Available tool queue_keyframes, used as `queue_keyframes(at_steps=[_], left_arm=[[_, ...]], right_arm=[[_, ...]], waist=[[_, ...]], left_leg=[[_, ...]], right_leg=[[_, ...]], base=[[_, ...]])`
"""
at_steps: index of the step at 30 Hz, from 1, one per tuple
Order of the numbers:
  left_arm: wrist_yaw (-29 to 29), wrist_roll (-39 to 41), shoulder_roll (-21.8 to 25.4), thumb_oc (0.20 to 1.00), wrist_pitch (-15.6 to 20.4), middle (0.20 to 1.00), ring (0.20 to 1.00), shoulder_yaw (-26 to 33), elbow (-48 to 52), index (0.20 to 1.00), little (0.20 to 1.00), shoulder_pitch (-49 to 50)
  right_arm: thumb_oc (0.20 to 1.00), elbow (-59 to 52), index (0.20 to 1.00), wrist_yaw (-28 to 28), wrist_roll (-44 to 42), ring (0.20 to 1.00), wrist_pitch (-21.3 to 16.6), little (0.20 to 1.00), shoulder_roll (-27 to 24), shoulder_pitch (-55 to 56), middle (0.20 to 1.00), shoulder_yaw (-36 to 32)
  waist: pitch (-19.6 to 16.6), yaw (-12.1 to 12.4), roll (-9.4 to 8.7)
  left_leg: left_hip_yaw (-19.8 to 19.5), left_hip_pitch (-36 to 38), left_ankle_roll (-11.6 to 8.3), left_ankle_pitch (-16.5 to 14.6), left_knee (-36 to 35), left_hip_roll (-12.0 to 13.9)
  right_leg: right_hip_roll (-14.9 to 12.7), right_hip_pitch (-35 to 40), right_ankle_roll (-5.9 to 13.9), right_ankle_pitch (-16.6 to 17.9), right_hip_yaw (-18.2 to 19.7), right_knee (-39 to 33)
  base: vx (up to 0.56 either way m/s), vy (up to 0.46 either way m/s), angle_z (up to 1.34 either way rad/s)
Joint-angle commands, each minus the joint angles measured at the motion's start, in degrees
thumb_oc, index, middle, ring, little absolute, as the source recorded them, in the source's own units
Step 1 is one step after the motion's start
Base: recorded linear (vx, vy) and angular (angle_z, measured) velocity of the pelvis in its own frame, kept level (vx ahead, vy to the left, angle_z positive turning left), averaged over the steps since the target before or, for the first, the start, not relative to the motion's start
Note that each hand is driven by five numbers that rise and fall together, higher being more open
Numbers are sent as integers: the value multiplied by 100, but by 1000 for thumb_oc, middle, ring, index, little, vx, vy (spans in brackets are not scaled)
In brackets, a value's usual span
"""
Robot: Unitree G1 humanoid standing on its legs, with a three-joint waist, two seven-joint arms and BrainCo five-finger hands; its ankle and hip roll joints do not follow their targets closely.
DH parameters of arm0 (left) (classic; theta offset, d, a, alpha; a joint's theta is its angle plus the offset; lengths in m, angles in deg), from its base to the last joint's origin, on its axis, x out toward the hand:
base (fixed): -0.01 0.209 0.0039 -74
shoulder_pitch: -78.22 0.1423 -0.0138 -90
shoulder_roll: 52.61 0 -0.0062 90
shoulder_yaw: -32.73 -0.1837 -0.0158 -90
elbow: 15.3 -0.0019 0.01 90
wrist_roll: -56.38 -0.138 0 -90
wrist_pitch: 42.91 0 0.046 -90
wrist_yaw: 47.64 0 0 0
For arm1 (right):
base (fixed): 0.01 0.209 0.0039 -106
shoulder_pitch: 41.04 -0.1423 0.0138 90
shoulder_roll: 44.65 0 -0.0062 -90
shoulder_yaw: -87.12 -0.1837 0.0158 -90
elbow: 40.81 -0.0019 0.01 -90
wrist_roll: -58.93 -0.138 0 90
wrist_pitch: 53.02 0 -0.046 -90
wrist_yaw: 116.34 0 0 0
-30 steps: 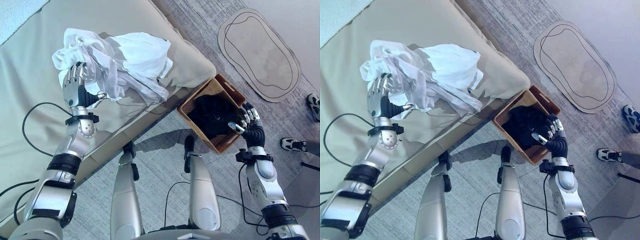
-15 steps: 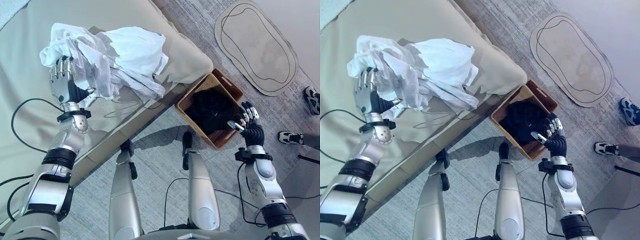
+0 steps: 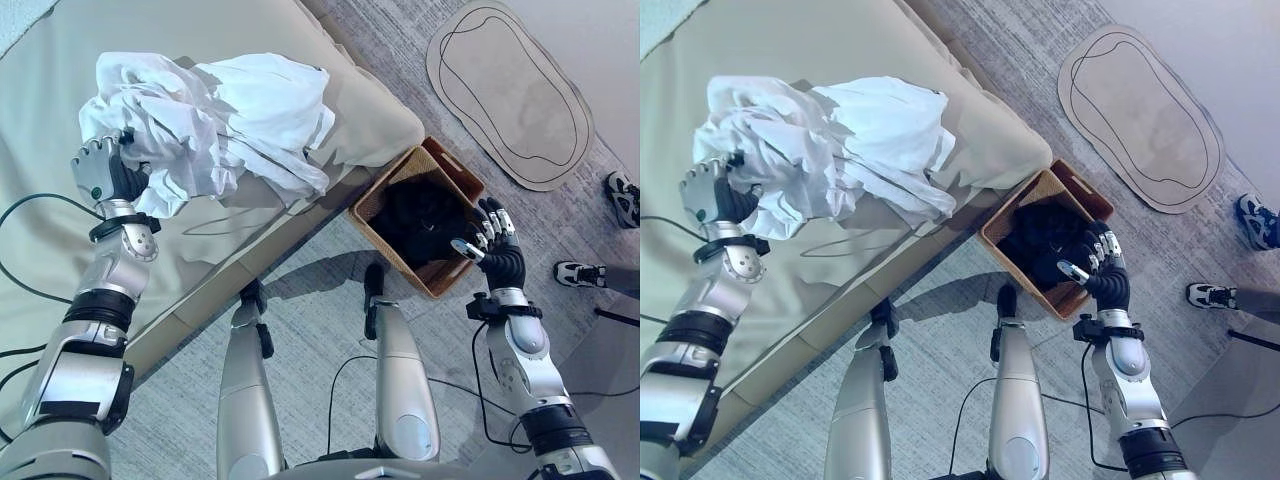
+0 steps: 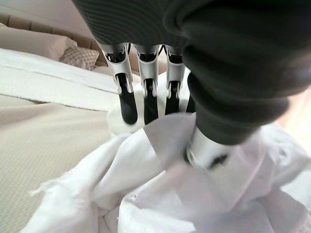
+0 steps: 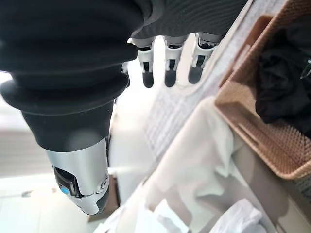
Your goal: Pick up clothes into the bucket
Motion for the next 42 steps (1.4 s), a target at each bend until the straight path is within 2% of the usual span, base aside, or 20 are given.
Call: queue_keyframes(at_steps=[1, 11, 17, 18, 21, 27, 32, 33, 39, 40, 42], left_arm=[[61, 171, 265, 200, 70, 200, 200, 212, -286, 200, 200, -138], [42, 319, 318, 200, 151, 200, 200, 408, -166, 200, 200, 43], [-19, 258, 69, 200, 330, 200, 200, 600, 412, 200, 200, 517], [-51, 203, -58, 200, 434, 200, 200, 701, 842, 200, 200, 779], [-101, 169, -174, 200, 545, 200, 200, 851, 1222, 200, 200, 1083], [-495, 153, -374, 200, 940, 200, 200, 1036, 2391, 200, 200, 1672], [-848, 409, -374, 200, 1180, 200, 200, 1094, 2911, 200, 200, 1659], [-1067, 603, -381, 200, 1314, 200, 200, 1138, 3218, 200, 200, 1686], [-1350, 934, -373, 200, 1435, 200, 200, 1143, 3529, 200, 200, 1611], [-1441, 1162, -312, 200, 1462, 200, 200, 1110, 3611, 200, 200, 1396], [-1503, 1314, -277, 200, 1473, 200, 200, 1064, 3650, 200, 200, 1238]], right_arm=[[1000, -386, 1000, -2, -90, 1000, -299, 1000, -199, 102, 1000, -99], [1000, -380, 1000, 28, -104, 1000, -285, 1000, -194, 154, 1000, -152], [1000, -239, 1000, 1, -65, 1000, -249, 1000, -109, 154, 1000, -166], [1000, -142, 1000, -22, -47, 1000, -233, 1000, -61, 140, 1000, -184], [1000, -49, 1000, -30, -19, 1000, -199, 1000, -33, 142, 1000, -197], [1000, 344, 1000, 37, 167, 1000, -46, 1000, 51, 184, 1000, -152], [1000, 607, 1000, 108, 337, 1000, 82, 1000, 64, 267, 1000, -140], [1000, 727, 1000, 180, 379, 1000, 146, 1000, 101, 323, 1000, -146], [1000, 883, 1000, 298, 452, 1000, 246, 1000, 131, 407, 1000, -113], [1000, 984, 1000, 369, 483, 1000, 314, 1000, 136, 431, 1000, -60], [1000, 1056, 1000, 400, 488, 1000, 342, 1000, 170, 473, 1000, -41]], waist=[[-353, -81, -126], [-414, -73, -89], [-459, 21, -58], [-483, 86, -40], [-510, 148, -17], [-619, 358, 53], [-710, 416, 113], [-796, 446, 148], [-1016, 463, 186], [-1192, 478, 203], [-1293, 478, 213]], left_leg=[[48, -197, 392, -798, 856, -246], [61, -166, 390, -810, 852, -250], [65, 121, 379, -787, 693, -265], [67, 277, 376, -787, 618, -284], [59, 506, 373, -777, 500, -301], [14, 1492, 337, -706, 1, -352], [-51, 1984, 319, -655, -283, -391], [-70, 2254, 299, -614, -478, -378], [-81, 2663, 273, -455, -877, -348], [-84, 2939, 248, -366, -1146, -326], [-86, 3109, 241, -324, -1302, -330]], right_leg=[[271, -222, -196, 1108, -143, -904], [280, -191, -194, 1119, -121, -924], [248, 53, -184, 1084, -152, -956], [226, 217, -179, 1080, -171, -1000], [204, 435, -170, 1076, -198, -1067], [101, 1444, -136, 1039, -361, -1367], [60, 1983, -125, 1005, -486, -1534], [73, 2274, -117, 996, -557, -1706], [126, 2675, -98, 1061, -681, -2064], [194, 2956, -86, 1071, -755, -2270], [225, 3109, -84, 1065, -791, -2340]], base=[[0, 0, 0], [0, 0, 0], [0, 0, 0], [0, 0, 0], [40, -10, 0], [82, -17, 3], [76, -20, 17], [42, -17, 11], [56, -20, 6], [67, -33, 1], [83, -40, 3]])
